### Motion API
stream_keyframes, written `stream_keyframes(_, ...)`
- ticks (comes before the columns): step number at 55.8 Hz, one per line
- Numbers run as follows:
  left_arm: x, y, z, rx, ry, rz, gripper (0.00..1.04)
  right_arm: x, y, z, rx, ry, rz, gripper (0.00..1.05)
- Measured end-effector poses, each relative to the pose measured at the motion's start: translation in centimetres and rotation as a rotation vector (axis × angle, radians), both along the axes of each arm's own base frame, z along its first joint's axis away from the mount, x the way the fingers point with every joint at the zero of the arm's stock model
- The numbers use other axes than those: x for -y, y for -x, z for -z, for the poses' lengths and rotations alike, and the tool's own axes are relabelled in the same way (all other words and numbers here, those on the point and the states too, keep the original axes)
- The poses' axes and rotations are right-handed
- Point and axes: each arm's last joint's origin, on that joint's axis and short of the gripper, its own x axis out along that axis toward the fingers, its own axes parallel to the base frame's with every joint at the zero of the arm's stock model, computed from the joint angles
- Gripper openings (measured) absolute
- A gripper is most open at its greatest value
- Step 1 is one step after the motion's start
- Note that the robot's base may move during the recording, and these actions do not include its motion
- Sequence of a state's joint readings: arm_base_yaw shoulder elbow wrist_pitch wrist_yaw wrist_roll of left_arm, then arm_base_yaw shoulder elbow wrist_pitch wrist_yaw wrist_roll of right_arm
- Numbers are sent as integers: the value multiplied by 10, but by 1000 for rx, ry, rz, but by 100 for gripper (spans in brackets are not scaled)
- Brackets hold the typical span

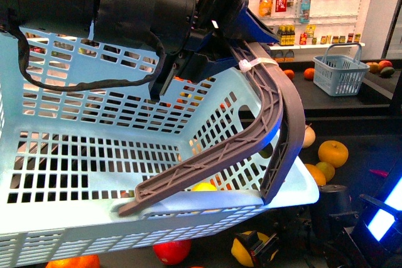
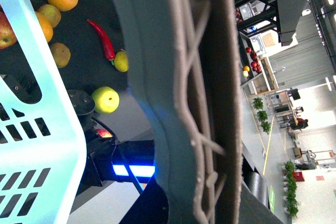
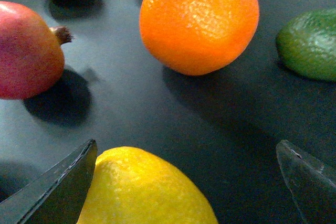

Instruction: Pick lemon from shelf

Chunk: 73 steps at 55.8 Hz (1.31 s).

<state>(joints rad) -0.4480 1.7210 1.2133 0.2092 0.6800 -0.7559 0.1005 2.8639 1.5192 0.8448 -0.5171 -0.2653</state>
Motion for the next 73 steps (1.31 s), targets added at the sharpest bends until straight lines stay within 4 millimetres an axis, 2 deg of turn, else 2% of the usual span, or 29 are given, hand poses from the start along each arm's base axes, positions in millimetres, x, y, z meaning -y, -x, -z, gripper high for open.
stream_keyframes(23,0,0,0,0,0,0,9,-6,19,5,-58,32,-78,102)
stream_keyframes(73,0,0,0,0,0,0,9,-23,-5,11,-81,170,-53,102)
